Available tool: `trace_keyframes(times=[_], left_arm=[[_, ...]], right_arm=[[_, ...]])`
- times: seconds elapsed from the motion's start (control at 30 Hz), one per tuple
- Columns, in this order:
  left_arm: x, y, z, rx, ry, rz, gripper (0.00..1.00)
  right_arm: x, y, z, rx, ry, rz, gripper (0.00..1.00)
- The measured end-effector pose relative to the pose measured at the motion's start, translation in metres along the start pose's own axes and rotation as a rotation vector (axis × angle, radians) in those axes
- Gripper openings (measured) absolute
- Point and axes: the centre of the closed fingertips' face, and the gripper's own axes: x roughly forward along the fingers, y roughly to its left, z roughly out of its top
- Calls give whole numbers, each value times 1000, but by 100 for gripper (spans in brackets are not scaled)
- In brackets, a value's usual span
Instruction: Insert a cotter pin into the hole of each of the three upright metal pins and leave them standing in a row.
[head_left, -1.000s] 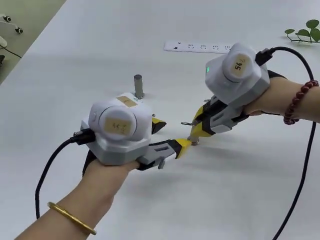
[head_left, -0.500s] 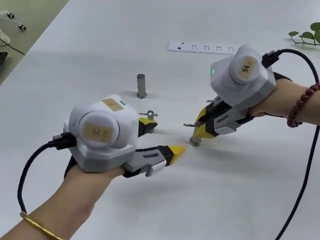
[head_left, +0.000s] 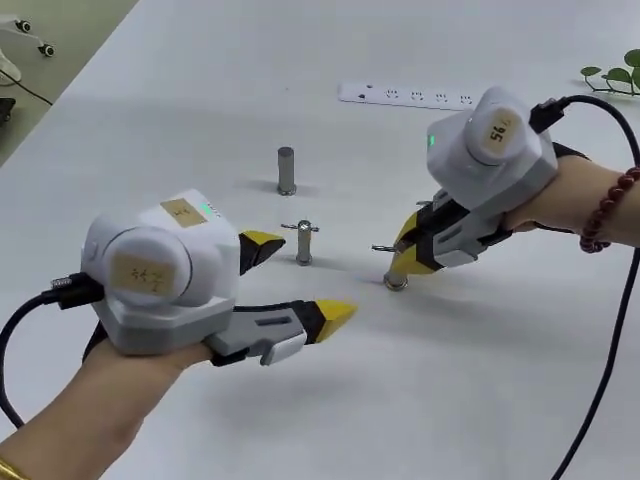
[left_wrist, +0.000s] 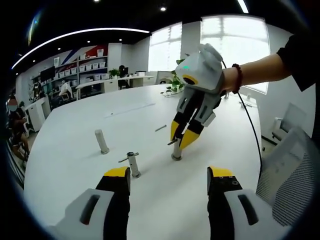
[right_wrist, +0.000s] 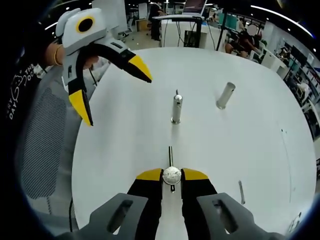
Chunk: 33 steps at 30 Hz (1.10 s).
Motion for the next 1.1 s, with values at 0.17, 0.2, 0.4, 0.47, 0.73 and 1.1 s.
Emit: trace_keyframes(times=[0.17, 0.2, 0.4, 0.47, 0.73, 1.1], left_arm=[[-2, 4, 2, -24, -27, 9, 67], [-2, 6, 3, -25, -31, 11, 68], [-4, 11, 2, -7, -28, 33, 75], [-4, 11, 2, -9, -34, 35, 78], [-5, 10, 4, -10, -48, 34, 84], [-5, 8, 8, -17, -63, 27, 88]], right_arm=[[0, -7, 7, -1, -10, -6, 8], [0, -7, 8, 0, -11, -7, 8], [4, -11, 12, -9, -6, 1, 8], [6, -13, 13, -8, -3, 3, 8], [7, -17, 19, -27, 6, 21, 8], [10, -18, 21, -32, 18, 46, 8]])
